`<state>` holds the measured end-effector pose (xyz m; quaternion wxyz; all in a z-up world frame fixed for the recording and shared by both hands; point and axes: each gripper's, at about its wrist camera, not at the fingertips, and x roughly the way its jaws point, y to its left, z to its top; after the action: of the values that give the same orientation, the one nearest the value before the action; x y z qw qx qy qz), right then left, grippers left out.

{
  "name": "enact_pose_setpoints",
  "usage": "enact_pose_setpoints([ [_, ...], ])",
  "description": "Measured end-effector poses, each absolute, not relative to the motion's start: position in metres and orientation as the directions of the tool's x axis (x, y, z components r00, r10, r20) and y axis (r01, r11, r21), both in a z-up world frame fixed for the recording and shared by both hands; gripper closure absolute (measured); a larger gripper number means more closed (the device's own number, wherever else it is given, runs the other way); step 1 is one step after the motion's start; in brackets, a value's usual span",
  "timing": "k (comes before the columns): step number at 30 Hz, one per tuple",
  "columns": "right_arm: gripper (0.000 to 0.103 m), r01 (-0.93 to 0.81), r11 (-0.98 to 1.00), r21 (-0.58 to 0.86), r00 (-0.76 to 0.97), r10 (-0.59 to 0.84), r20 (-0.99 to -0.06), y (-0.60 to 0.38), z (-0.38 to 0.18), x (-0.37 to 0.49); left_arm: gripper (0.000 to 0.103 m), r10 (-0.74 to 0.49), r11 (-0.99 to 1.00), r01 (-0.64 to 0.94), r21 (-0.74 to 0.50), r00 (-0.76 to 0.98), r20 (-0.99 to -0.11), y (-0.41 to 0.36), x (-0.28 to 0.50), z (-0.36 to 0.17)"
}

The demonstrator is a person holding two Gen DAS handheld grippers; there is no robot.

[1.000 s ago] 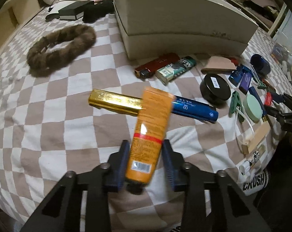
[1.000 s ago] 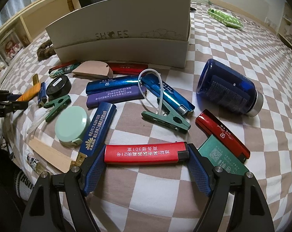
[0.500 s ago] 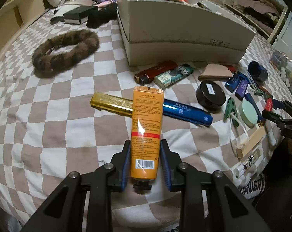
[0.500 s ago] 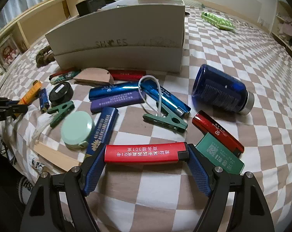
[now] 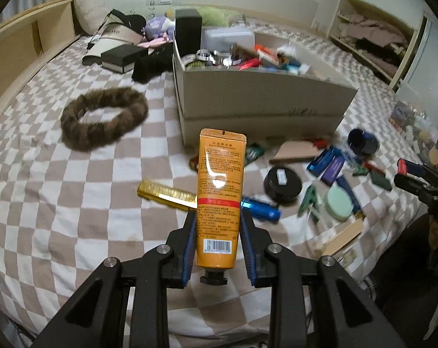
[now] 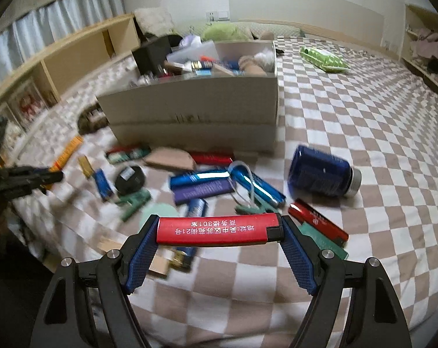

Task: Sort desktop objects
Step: 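Carry orange tube with left tool while right tool carries red lighter to box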

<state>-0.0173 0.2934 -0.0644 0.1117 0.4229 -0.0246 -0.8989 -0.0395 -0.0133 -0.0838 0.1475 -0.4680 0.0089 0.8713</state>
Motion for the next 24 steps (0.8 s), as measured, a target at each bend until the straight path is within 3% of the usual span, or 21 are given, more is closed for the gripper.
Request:
enact_pose_setpoints([
  [8,0.022,0.264,-0.960,0.098,-0.708,-0.262,-0.656,0.285,0.011,-0.035,0.075,0.265,-0.941,-0.330,-0.080,-0.567,-0.780,0.005,-0.068,-0.037],
  [19,0.022,0.272,-0.962,-0.011,-0.779,-0.214,-0.589,0.270,0.114,-0.067,0.075,0.286,-0.932,-0.360,-0.043,-0.656,-0.698,0.037,-0.092,0.054],
  [24,0.022,0.247,-0.969,0.011,-0.778,-0.205,-0.594,0.266,0.130,-0.086,0.075,0.287,-0.934,-0.355,-0.034,-0.693,-0.661,0.049,-0.098,0.093],
])
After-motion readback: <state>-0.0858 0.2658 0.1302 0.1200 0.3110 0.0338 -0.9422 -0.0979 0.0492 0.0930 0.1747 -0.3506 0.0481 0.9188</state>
